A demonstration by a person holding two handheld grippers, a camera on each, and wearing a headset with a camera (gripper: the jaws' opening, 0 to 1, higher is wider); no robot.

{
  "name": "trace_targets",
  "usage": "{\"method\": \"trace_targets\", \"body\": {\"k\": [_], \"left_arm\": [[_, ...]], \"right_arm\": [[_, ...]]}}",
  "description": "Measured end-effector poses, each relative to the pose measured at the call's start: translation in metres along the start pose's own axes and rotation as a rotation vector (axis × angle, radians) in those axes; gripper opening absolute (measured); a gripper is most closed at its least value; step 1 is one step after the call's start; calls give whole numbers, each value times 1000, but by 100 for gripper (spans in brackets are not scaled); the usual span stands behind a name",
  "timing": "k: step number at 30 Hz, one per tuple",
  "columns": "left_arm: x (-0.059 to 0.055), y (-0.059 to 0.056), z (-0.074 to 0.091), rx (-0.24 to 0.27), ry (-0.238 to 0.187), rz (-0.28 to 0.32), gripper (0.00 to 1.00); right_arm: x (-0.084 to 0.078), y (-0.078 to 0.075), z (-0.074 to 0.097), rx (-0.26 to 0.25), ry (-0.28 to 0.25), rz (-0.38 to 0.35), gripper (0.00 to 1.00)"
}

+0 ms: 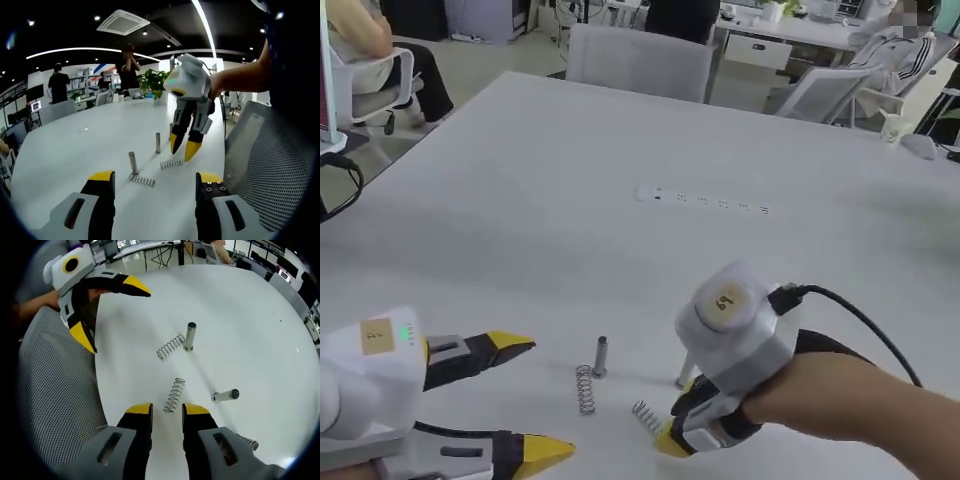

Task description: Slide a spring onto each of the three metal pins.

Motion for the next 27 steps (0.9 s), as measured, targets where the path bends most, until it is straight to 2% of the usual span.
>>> {"method": "trace_targets", "body": {"k": [13, 18, 21, 27], "left_arm": [[0, 0, -1, -6, 7, -1, 59], [0, 0, -2, -7, 4, -2, 59], [0, 0, -2, -8, 4, -2, 58], [0, -1, -3, -15, 7, -6, 58]], "right_arm": [[-4, -1, -14, -3, 21, -38, 19], [-6, 0, -16, -33, 31, -12, 17], [-7, 0, -16, -34, 27, -25, 16], [-8, 0, -17, -85, 23, -1, 11]]}}
Point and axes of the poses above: the centre of the closed fingertips' face, and the gripper's own axes: z roughly backward along the fingers, y roughly to its left, x roughly out of its top, the point moved 9 cm from there along z, roughly backward along the fingers, and after that the axes turned 9 degrees about y, right-handed, at the moved point
